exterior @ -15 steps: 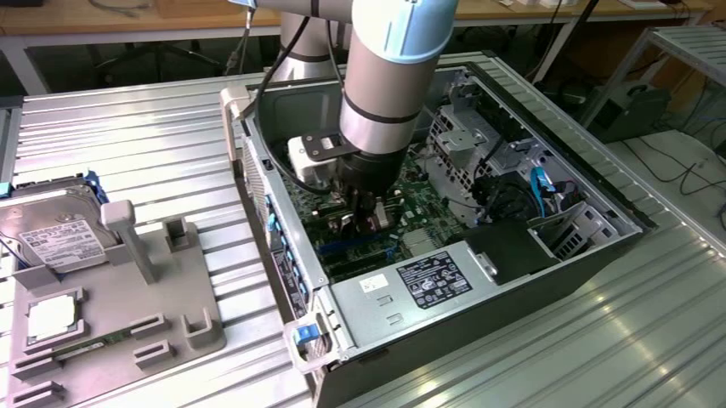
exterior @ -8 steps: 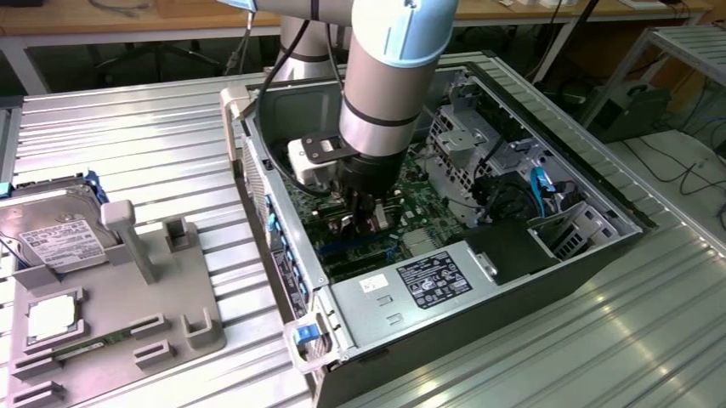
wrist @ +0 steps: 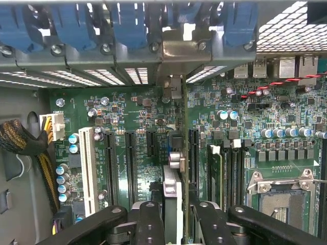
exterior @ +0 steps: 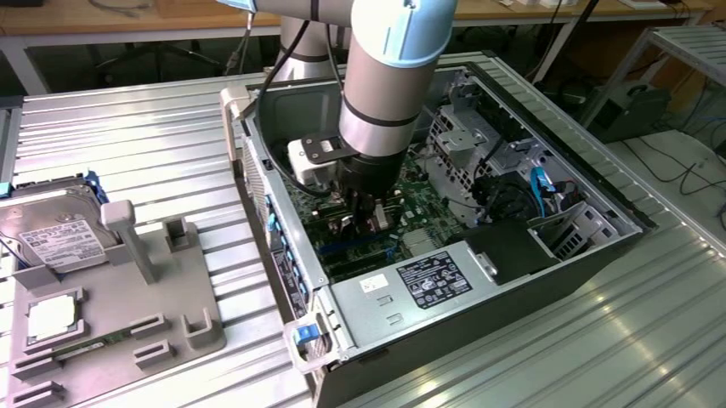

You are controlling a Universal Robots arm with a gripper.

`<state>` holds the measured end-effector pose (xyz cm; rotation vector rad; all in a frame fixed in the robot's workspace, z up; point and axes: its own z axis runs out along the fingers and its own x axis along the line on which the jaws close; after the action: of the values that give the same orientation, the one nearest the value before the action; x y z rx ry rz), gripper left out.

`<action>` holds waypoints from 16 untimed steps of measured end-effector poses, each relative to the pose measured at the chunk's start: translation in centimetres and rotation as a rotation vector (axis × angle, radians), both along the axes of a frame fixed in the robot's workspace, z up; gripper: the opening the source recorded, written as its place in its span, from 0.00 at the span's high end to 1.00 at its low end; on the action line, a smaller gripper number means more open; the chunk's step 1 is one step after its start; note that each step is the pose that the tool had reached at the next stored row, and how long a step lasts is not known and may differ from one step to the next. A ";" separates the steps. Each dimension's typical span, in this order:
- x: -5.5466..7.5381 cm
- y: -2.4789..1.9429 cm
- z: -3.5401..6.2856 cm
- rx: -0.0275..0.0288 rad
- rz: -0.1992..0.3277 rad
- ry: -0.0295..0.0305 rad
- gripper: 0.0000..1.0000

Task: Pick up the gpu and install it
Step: 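Insert the gpu into the slot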

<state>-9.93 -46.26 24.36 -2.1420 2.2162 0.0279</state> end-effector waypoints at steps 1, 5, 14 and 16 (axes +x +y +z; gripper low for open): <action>0.0 0.00 0.00 0.0000 0.000 0.0000 0.72; 0.0 0.01 0.26 0.0009 0.000 -0.0004 0.72; -0.1 0.00 0.33 0.0000 0.000 -0.0001 0.72; -0.1 0.00 0.32 0.0000 0.000 0.0002 0.72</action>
<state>-10.01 -46.26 24.68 -2.1421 2.2163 0.0281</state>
